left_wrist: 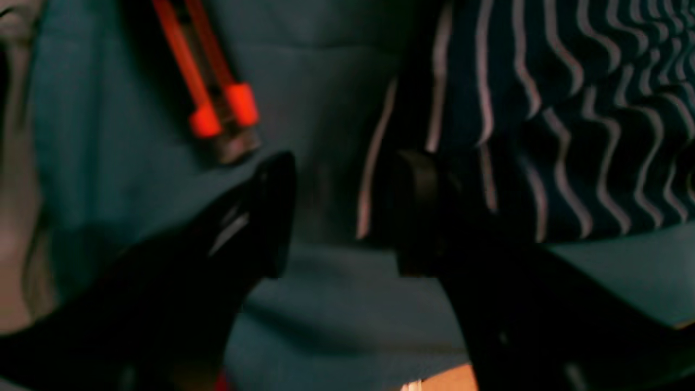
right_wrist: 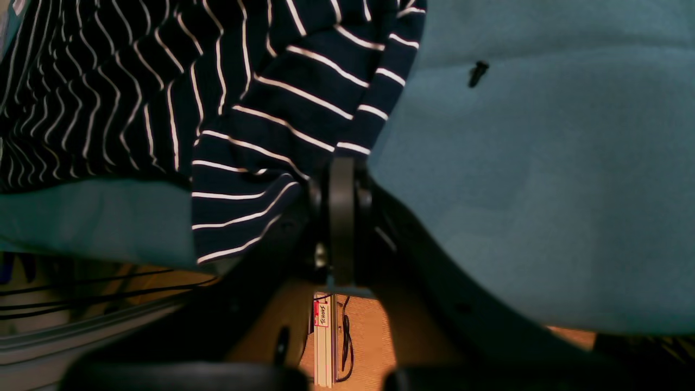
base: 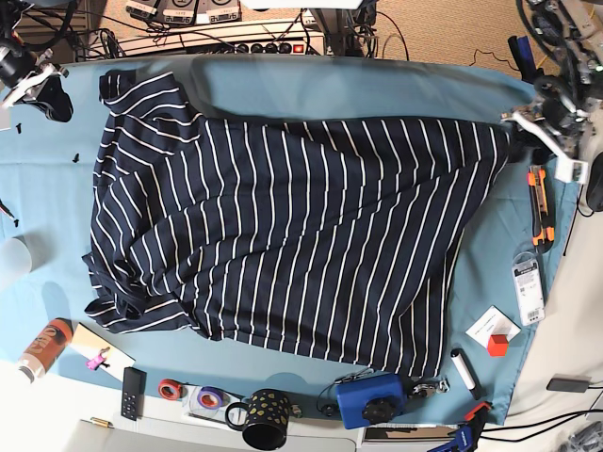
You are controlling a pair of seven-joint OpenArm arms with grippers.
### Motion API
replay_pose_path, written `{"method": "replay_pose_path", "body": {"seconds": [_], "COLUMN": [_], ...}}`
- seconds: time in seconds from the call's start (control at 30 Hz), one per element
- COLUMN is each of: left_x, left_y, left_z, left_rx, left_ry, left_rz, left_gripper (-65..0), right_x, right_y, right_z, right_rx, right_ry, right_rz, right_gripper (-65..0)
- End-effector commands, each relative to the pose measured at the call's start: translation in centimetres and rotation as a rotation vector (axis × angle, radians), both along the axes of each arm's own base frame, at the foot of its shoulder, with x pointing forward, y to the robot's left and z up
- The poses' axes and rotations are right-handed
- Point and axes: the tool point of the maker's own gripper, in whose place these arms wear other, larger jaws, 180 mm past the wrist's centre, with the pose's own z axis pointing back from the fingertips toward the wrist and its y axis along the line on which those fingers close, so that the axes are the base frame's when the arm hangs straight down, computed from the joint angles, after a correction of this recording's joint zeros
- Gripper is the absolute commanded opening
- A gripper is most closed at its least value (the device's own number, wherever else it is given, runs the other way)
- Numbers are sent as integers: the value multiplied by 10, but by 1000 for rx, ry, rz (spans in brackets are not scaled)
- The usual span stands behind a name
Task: Layout the t-shirt on the table in an organized manner, then fold the t-shirt properly
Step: 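Release the shirt edge with the left gripper and raise it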
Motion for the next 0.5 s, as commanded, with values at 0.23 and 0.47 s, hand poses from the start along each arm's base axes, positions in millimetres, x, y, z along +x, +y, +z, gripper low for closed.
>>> {"method": "replay_pose_path", "body": {"seconds": [0.23, 0.47], "left_x": [-4, -26], "left_y": [73, 96], "left_z": [100, 103], "left_rx": [-17, 38], "left_ry": [-297, -240], "left_rz": [131, 169], "left_gripper": [-355, -355], "right_x": [7, -19], "right_y": [0, -10], "right_z": [14, -29], "right_rx": [-5, 2], "right_ry": [-52, 84], "right_rz": [14, -87], "right_gripper": [-424, -424]}}
